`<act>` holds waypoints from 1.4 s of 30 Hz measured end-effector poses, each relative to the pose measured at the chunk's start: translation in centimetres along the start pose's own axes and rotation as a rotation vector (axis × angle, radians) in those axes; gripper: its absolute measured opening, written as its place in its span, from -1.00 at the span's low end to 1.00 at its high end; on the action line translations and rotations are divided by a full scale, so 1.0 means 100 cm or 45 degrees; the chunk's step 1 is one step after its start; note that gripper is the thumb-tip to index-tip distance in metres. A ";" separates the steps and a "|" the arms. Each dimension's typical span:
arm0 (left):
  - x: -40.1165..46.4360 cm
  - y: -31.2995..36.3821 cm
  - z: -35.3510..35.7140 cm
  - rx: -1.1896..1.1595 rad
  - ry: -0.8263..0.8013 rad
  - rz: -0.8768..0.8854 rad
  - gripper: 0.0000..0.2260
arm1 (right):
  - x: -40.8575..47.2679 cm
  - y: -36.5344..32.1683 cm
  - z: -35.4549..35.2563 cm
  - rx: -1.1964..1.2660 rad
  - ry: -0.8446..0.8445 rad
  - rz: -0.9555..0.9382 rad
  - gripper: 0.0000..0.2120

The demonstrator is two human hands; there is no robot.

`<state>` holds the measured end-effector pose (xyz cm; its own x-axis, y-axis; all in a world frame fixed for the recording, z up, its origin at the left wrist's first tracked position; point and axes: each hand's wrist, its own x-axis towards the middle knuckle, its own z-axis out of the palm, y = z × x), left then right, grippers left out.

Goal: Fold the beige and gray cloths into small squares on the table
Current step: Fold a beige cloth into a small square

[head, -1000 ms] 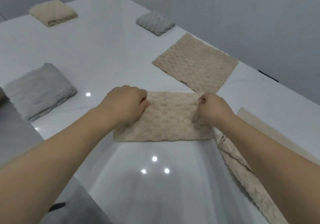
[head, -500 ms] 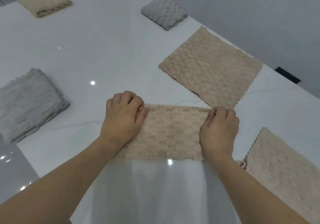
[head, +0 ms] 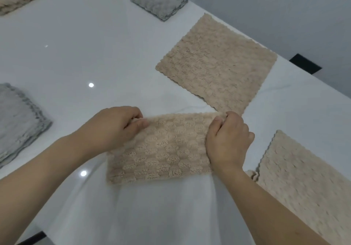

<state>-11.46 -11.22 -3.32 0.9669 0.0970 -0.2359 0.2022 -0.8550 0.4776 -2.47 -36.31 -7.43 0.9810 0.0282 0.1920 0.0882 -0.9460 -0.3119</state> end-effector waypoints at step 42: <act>0.002 -0.002 0.008 0.304 0.160 0.105 -0.89 | 0.005 0.008 -0.003 0.503 -0.042 -0.106 -0.78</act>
<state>-11.44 -11.47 -4.14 0.9934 0.0715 -0.0901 0.0938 -0.9570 0.2746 -1.98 -37.17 -7.31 0.9722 0.1157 0.2035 0.2206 -0.7436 -0.6312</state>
